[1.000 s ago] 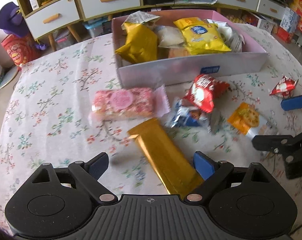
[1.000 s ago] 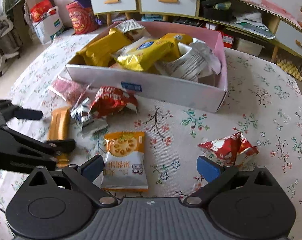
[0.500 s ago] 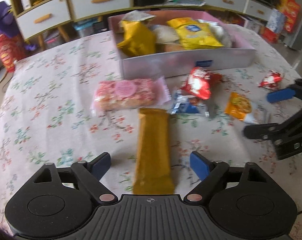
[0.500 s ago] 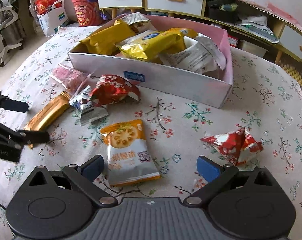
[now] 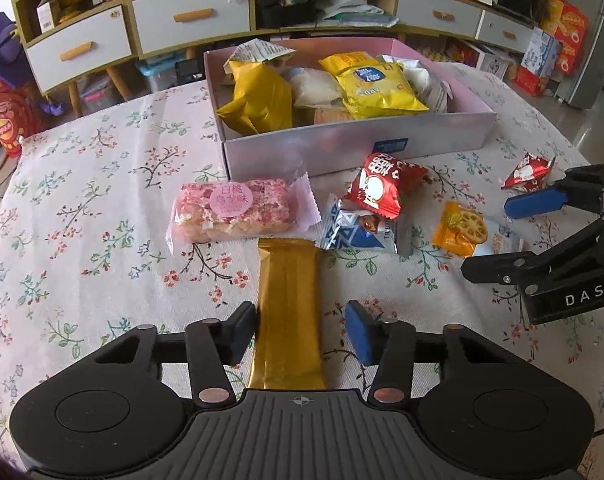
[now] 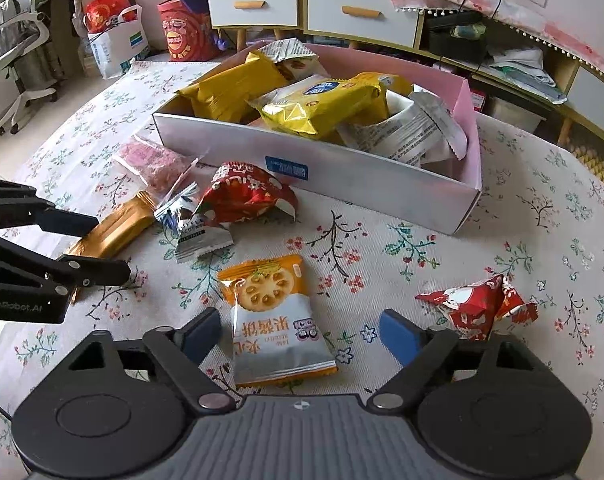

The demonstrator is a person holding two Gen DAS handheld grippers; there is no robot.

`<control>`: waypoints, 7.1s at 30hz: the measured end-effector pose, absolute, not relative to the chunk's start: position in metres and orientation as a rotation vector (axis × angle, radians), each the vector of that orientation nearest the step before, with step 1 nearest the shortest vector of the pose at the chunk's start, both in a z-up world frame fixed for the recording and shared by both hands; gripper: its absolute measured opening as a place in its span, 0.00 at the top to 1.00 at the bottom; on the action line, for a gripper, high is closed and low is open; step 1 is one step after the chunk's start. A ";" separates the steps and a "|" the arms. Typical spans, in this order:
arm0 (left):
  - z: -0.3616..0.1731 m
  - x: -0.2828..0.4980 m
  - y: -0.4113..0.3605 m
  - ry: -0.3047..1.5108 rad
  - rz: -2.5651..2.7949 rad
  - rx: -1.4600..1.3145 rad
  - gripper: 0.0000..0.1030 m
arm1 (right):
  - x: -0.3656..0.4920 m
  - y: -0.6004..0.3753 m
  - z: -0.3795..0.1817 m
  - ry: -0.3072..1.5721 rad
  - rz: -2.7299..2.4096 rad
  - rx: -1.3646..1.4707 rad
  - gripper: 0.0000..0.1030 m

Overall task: Organize snacks
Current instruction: 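Grasp the gold-wrapped bar with the left gripper while the right grasps the lotus biscuit packet, then carry the gold bar and lotus packet into the pink box and open both grippers, then withdraw both tools from the box back over the remaining snacks, then grasp the blue-white packet with the left gripper while the right grasps the red chip bag, then carry the blue-white packet and red chip bag into the box and release them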

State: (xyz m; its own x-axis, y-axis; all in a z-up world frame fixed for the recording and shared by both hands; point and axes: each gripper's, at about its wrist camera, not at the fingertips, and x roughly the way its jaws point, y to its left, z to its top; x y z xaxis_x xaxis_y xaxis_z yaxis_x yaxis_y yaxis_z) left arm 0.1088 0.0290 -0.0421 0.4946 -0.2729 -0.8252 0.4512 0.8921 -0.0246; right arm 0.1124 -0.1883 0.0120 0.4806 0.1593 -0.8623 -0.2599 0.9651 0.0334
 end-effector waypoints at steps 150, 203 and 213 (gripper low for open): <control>-0.053 0.100 -0.013 0.838 -0.491 0.252 0.07 | 0.093 -0.287 0.003 1.000 0.131 -0.108 0.19; -0.028 0.091 -0.001 0.820 -0.542 0.108 0.66 | 0.113 -0.260 0.034 0.850 0.217 -0.065 0.83; -0.010 0.081 0.007 0.803 -0.548 0.093 0.66 | 0.111 -0.244 0.055 0.802 0.212 -0.050 0.83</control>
State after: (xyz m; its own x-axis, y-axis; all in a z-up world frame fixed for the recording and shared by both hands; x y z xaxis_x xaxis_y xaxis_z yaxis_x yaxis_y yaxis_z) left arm 0.0813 0.0072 -0.0098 0.5639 -0.4304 -0.7048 0.4997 0.8573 -0.1238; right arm 0.1108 -0.2442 0.0552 0.6755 0.1695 -0.7176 -0.2073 0.9776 0.0358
